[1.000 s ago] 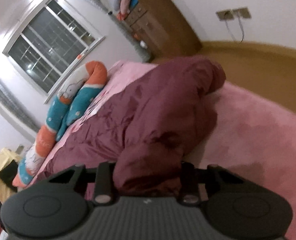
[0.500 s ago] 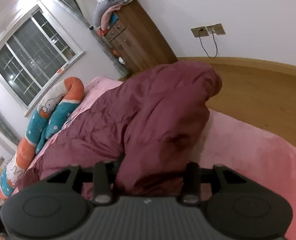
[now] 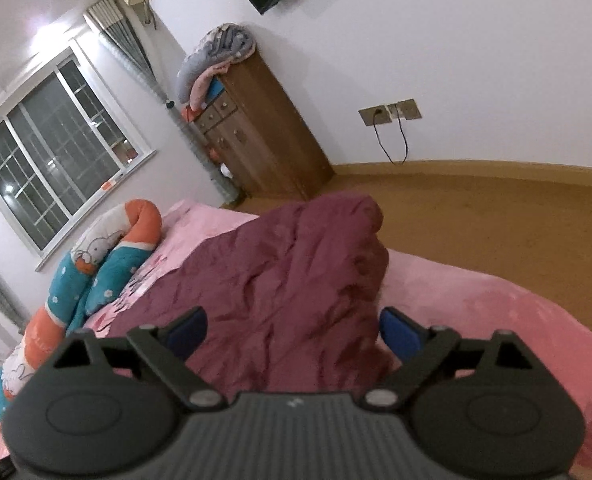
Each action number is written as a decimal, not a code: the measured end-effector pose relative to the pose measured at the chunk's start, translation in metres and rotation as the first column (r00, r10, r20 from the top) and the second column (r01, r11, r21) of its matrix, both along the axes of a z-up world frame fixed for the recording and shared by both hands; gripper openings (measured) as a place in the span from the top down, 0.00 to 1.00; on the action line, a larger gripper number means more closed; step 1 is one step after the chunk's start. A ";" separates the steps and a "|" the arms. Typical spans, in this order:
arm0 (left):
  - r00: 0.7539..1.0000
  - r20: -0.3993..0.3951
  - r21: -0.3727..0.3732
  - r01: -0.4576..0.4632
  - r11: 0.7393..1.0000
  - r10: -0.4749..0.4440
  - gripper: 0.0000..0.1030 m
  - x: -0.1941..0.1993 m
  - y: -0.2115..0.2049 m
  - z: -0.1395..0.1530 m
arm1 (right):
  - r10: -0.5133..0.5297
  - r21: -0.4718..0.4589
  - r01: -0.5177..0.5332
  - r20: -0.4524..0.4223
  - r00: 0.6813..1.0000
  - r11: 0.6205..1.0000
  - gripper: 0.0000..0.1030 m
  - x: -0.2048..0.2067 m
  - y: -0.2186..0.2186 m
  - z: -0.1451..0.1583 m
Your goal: Fold large clothes
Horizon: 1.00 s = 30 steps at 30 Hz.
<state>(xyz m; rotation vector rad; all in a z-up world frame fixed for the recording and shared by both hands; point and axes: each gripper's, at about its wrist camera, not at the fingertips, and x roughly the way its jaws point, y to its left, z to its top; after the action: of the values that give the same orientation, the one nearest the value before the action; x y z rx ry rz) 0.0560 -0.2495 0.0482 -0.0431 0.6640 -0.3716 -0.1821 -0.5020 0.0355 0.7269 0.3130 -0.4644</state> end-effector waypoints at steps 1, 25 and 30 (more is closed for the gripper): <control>1.000 0.010 0.006 0.002 1.000 -0.002 0.04 -0.004 0.002 0.002 | 0.000 -0.007 0.000 0.000 1.000 1.000 0.10 -0.003 0.006 0.004; 0.959 0.284 0.049 -0.016 0.999 0.001 0.00 -0.178 0.067 0.111 | 0.081 -0.363 -0.097 -0.060 0.995 0.927 0.06 -0.060 0.165 0.096; 0.942 0.336 0.050 -0.008 0.999 -0.009 0.00 -0.197 0.072 0.125 | 0.077 -0.421 -0.088 -0.043 0.996 0.903 0.05 -0.069 0.183 0.108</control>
<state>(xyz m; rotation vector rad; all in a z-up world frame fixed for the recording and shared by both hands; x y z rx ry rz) -0.1408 -0.1778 0.1730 0.0682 0.3342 -0.3520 -0.2515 -0.3186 0.1439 0.2823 0.2537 -0.4419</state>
